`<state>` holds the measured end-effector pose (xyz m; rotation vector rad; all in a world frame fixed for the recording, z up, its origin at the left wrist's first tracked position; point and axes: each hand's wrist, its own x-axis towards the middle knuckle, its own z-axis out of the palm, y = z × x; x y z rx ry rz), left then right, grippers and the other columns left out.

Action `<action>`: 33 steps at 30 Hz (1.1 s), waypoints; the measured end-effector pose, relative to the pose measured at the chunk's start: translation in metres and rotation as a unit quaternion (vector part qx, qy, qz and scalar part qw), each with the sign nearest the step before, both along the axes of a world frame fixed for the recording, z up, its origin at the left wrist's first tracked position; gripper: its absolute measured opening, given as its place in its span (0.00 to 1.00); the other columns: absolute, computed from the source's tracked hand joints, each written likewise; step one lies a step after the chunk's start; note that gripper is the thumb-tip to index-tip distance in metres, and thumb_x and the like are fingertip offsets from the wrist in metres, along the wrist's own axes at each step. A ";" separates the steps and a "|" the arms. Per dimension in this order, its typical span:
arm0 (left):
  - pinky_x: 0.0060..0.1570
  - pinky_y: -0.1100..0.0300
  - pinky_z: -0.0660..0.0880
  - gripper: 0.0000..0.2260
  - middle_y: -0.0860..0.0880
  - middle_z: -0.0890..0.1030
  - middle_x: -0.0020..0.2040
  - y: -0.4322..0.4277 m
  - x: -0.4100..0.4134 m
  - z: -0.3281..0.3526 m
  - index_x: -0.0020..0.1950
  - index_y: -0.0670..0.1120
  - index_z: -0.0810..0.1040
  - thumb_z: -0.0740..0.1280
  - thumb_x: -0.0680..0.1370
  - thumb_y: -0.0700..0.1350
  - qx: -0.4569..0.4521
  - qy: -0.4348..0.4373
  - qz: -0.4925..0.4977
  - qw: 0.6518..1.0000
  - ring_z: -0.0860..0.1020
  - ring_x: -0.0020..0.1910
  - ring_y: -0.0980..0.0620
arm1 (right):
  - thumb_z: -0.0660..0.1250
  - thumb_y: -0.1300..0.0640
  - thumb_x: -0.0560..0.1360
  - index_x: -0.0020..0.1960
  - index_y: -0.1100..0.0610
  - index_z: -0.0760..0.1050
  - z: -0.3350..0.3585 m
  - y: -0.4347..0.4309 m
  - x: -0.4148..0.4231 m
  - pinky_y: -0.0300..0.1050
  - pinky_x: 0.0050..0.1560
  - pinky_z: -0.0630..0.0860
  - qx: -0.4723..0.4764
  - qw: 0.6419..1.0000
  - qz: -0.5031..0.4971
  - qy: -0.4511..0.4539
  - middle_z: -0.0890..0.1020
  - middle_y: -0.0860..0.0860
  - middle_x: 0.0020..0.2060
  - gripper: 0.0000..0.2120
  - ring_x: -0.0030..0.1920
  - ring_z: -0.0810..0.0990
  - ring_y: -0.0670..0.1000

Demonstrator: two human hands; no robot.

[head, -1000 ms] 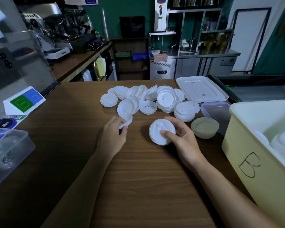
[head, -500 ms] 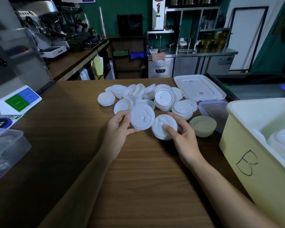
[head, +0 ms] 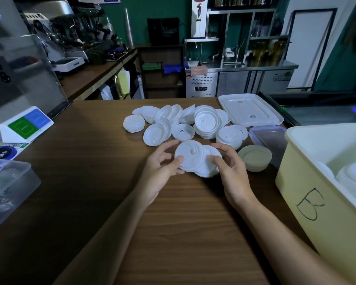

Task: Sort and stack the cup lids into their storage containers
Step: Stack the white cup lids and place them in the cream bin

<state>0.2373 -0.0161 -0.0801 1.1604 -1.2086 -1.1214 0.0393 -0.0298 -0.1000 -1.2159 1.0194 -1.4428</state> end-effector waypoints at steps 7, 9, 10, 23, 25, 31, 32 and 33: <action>0.41 0.51 0.84 0.11 0.45 0.86 0.42 0.006 -0.015 -0.006 0.56 0.44 0.79 0.76 0.78 0.45 -0.010 -0.069 0.035 0.997 0.87 0.40 0.45 | 0.78 0.54 0.75 0.64 0.50 0.80 0.003 0.003 0.002 0.44 0.65 0.77 0.005 0.999 0.034 0.017 0.85 0.45 0.58 0.18 0.62 0.82 0.46; 0.36 0.55 0.80 0.12 0.47 0.86 0.39 0.005 -0.020 -0.011 0.53 0.44 0.77 0.76 0.78 0.49 -0.001 -0.101 0.047 0.994 0.86 0.37 0.48 | 0.78 0.53 0.74 0.65 0.50 0.79 0.003 0.004 0.002 0.43 0.66 0.77 -0.003 0.999 0.039 0.028 0.85 0.46 0.59 0.20 0.62 0.82 0.45; 0.35 0.56 0.78 0.13 0.49 0.86 0.38 0.005 -0.022 -0.013 0.53 0.44 0.77 0.75 0.78 0.51 0.003 -0.111 0.050 0.993 0.86 0.36 0.49 | 0.79 0.53 0.74 0.65 0.51 0.79 0.003 0.004 0.001 0.43 0.66 0.77 -0.004 0.999 0.039 0.031 0.85 0.46 0.59 0.21 0.62 0.82 0.45; 0.68 0.51 0.77 0.13 0.52 0.86 0.60 0.006 -0.015 -0.004 0.66 0.47 0.82 0.72 0.81 0.46 -0.009 -0.040 -0.060 0.997 0.83 0.63 0.54 | 0.73 0.66 0.79 0.64 0.56 0.81 0.007 0.007 -0.001 0.40 0.57 0.80 0.001 0.997 0.081 -0.002 0.88 0.53 0.55 0.15 0.57 0.86 0.49; 0.67 0.50 0.77 0.12 0.50 0.87 0.58 0.007 -0.014 -0.004 0.64 0.46 0.83 0.72 0.81 0.44 -0.004 -0.030 -0.058 0.998 0.84 0.61 0.52 | 0.72 0.66 0.79 0.64 0.57 0.80 0.007 0.007 -0.001 0.40 0.56 0.80 0.003 0.996 0.090 -0.003 0.88 0.53 0.54 0.14 0.56 0.86 0.49; 0.63 0.47 0.80 0.15 0.48 0.88 0.55 0.005 -0.015 -0.005 0.62 0.45 0.84 0.75 0.77 0.47 0.006 -0.008 -0.020 1.000 0.85 0.57 0.50 | 0.73 0.65 0.79 0.64 0.58 0.80 0.007 0.006 0.000 0.40 0.56 0.80 -0.002 0.995 0.098 -0.006 0.88 0.53 0.55 0.15 0.57 0.86 0.49; 0.63 0.46 0.81 0.16 0.48 0.88 0.55 0.006 -0.015 -0.005 0.61 0.45 0.84 0.75 0.76 0.49 0.010 0.000 -0.017 1.000 0.85 0.57 0.50 | 0.73 0.65 0.79 0.65 0.57 0.80 0.007 0.006 0.000 0.41 0.57 0.80 -0.003 0.995 0.096 -0.006 0.88 0.53 0.56 0.15 0.58 0.85 0.49; 0.62 0.45 0.81 0.16 0.48 0.88 0.54 0.006 -0.015 -0.005 0.61 0.45 0.84 0.75 0.76 0.49 0.013 0.004 -0.012 1.000 0.86 0.56 0.50 | 0.73 0.64 0.79 0.65 0.57 0.80 0.007 0.006 0.001 0.42 0.59 0.80 -0.003 0.995 0.096 -0.005 0.88 0.53 0.57 0.16 0.60 0.85 0.50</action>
